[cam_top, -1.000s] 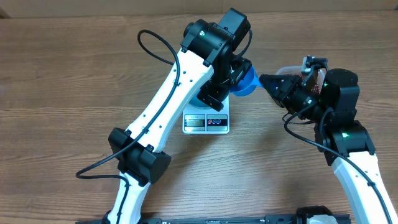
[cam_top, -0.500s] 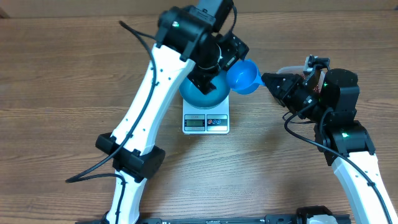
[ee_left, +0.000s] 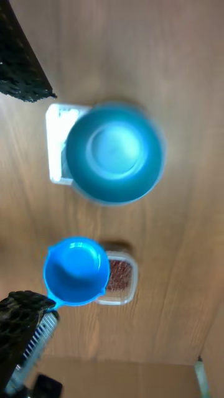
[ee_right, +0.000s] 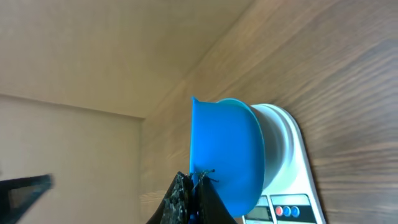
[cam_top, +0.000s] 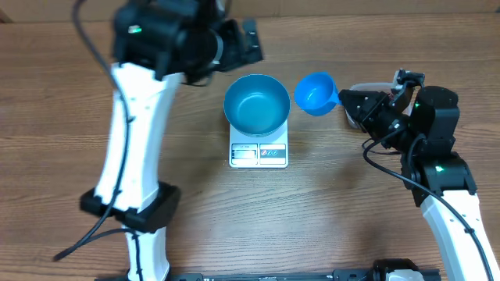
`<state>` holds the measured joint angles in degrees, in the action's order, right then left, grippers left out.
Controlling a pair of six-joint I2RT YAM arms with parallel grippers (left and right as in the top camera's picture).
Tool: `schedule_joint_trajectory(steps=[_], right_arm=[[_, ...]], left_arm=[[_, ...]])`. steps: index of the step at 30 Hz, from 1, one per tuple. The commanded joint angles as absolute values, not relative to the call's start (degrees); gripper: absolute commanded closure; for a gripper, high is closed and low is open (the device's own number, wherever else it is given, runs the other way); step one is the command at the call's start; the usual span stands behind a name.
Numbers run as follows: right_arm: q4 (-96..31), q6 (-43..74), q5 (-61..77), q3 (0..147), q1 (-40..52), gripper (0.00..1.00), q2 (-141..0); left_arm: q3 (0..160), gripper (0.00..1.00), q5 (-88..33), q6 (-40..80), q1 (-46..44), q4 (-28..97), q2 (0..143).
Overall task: Scoop item into bowl and weigh 150g on scale
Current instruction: 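Release the scoop from the left gripper and carry it right toward the bean tub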
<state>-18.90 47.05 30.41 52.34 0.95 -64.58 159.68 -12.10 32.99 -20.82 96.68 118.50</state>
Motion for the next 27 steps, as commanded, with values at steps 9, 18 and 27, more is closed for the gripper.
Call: schedule_joint_trajectory(steps=[9,18,27], right_arm=[[-35.9,37.5,19.7,69.0,-0.5,0.96,-64.4],[-48.4,32.7,10.9,78.4,-0.5,0.96,-64.4],[-50.6,32.6,9.4,78.5,-0.5,0.96,-64.4]], left_arm=[[159.4,0.00,-10.5,7.2,-17.8,96.8,114.1],[145.2,0.01,-12.3,-4.4,-20.1,96.8,114.1],[137.4,0.17,-11.4,-5.4,-24.0,95.3,114.1]])
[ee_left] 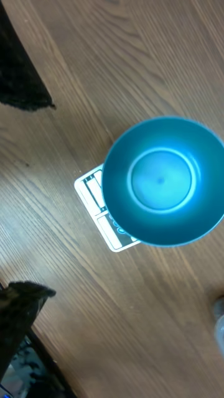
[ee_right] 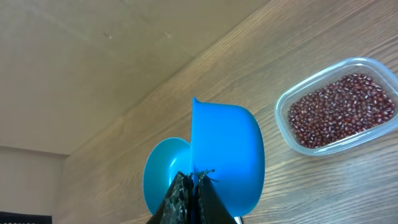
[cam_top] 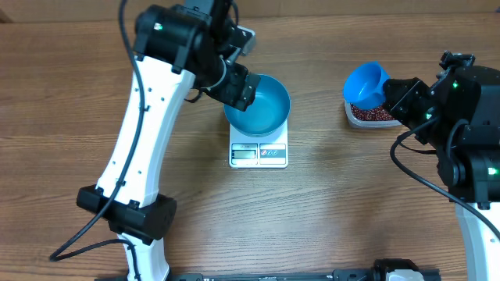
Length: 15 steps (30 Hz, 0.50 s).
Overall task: Scoop item into bowl and weigh 150g on scale
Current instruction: 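Release the scoop from the left gripper and carry it right toward the bean tub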
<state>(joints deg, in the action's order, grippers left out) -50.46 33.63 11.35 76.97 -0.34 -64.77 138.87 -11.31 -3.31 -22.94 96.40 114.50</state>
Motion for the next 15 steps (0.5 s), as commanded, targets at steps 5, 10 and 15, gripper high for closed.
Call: schedule_joint_trajectory(steps=[5,10,15], right_arm=[[-52.5,31.0,7.1,78.5,-0.5,0.96,-64.4],[-55.6,29.2,4.7,78.5,-0.5,0.96,-64.4],[-55.9,28.4,4.5,78.5,-0.5,0.96,-64.4]], left_arm=[[136.2,0.25,-11.4,-5.1,-24.4,92.4,114.1],[135.3,0.31,-10.4,-5.1,-24.8,91.0,114.1],[133.7,0.33,-3.1,-4.1,-27.0,88.9,114.1]])
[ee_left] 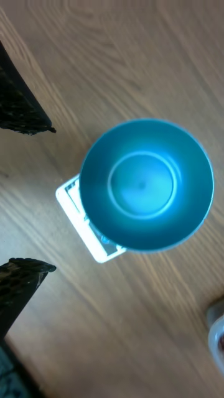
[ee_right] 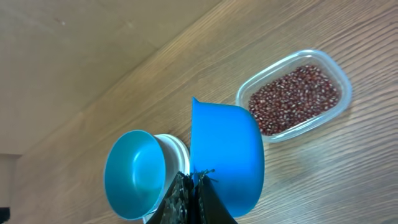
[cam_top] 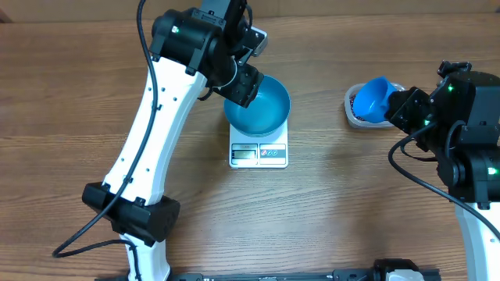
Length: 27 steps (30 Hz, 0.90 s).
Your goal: Scoop item into bowl and weigh 150g on scale
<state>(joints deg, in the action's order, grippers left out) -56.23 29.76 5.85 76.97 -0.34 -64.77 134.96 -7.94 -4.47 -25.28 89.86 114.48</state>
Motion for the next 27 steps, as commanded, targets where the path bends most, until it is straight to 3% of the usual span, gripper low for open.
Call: schedule_joint_trajectory(steps=[1,11,16,27], right_arm=[[-55.9,28.4,4.5,78.5,-0.5,0.96,-64.4],[-56.5,28.4,4.5,78.5,-0.5,0.96,-64.4],[-56.1,28.4,4.5,78.5,-0.5,0.96,-64.4],[-56.6,28.4,4.5,78.5,-0.5,0.96,-64.4]], left_arm=[[133.4,0.34,-2.5,-4.1,-27.6,88.4,114.1],[133.2,0.35,0.5,-7.9,-29.8,85.2,114.1],[133.2,0.35,-4.0,-9.6,-27.4,78.7,114.1],[132.9,0.37,-7.7,-10.3,-27.2,80.9,113.8]])
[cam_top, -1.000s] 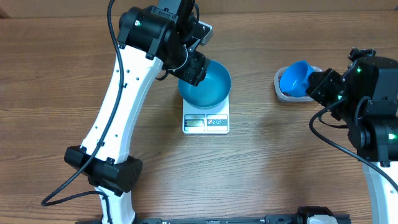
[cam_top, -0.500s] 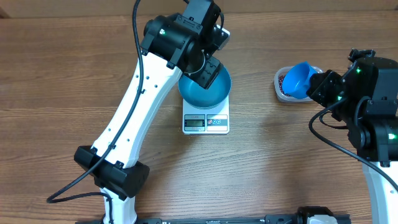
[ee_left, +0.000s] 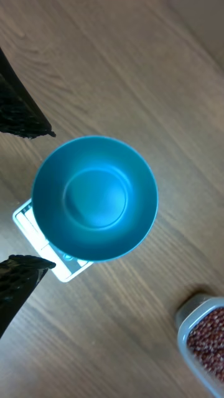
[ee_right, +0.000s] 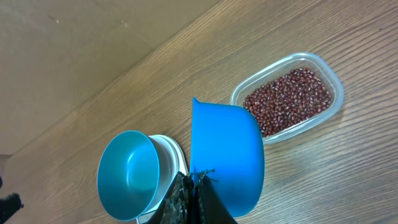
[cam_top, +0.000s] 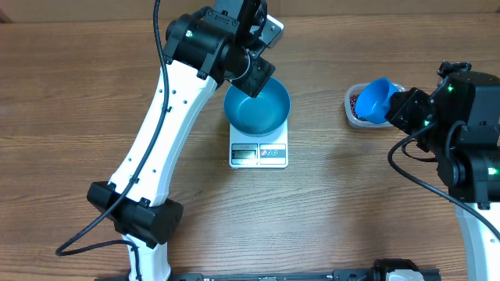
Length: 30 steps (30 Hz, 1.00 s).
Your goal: Scoop item into bowl and weigh 150g on scale
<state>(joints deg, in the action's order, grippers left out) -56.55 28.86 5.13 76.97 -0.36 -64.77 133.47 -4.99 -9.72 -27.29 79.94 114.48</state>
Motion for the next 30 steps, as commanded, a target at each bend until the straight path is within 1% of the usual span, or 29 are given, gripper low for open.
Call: schedule_joint_trajectory(steps=[1,4,6,12,16,20,26,27,28,30], right_arm=[[-56.6,28.4,4.5,78.5,-0.5,0.96,-64.4],[-57.0,28.3,3.6,78.5,-0.5,0.96,-64.4],[-57.9,27.7,2.3,78.5,-0.5,0.96,-64.4],[-58.2,26.9,1.9,78.5,-0.5,0.96,-64.4],[-58.2,26.9,1.9,78.5,-0.5,0.96,-64.4],[-58.2,26.9,1.2,78.5,-0.5,0.96,-64.4],[-58.3,26.9,0.5,78.5,-0.5,0.96,-64.4],[-58.3,26.9,-0.1,78.5,-0.5,0.96,-64.4],[-58.5,26.9,-0.8,78.5,-0.5,0.96,-64.4],[-58.8,26.9,-2.2,78.5,-0.5,0.96,-64.4]], left_arm=[[132.8,0.37,-7.7,-10.1,-27.2,81.3,113.6],[131.1,0.36,-7.8,-9.0,-27.2,80.5,112.2],[126.7,0.35,-8.6,-8.9,-27.4,78.0,109.8],[105.6,0.30,-8.1,-8.5,-27.4,65.2,99.3],[98.8,0.22,-7.5,-8.1,-27.4,59.9,94.8],[95.6,0.18,-7.4,-9.2,-27.4,58.7,95.0],[89.2,0.18,-7.5,-8.9,-27.4,54.7,96.3],[88.6,0.15,-7.3,-9.0,-27.4,54.6,96.3],[88.5,0.00,-6.9,-9.0,-27.4,54.7,96.3],[88.5,0.00,-6.6,-9.0,-27.4,54.8,96.3]])
